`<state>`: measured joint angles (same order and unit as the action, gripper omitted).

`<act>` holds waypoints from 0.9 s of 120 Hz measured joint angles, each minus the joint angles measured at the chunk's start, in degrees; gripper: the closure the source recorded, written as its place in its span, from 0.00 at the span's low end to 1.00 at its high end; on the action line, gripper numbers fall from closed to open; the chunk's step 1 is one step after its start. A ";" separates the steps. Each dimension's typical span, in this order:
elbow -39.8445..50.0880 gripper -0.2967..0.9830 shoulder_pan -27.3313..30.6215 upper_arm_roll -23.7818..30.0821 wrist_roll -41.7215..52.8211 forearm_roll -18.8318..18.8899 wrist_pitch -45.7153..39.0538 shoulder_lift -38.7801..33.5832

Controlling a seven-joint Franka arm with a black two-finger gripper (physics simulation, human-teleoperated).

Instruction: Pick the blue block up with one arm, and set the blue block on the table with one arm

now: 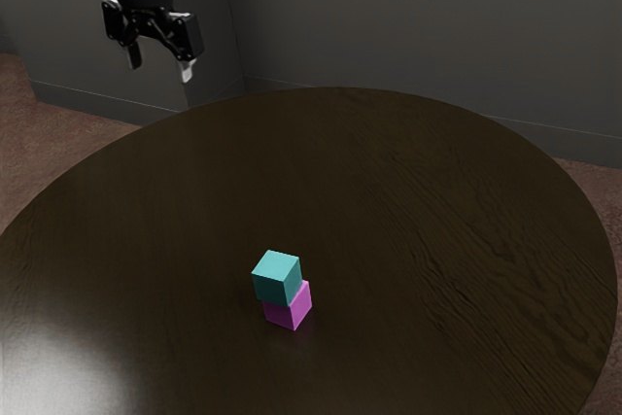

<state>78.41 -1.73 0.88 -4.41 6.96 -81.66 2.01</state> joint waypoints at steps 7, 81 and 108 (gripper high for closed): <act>0.00 0.23 0.31 0.00 -0.19 -0.11 0.07 0.03; -14.89 0.23 -6.09 0.89 -3.41 -1.34 7.62 3.70; 3.17 0.23 -4.14 2.65 -4.25 -2.85 -2.18 3.18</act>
<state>81.58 -5.87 3.53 -8.65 4.11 -83.85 5.18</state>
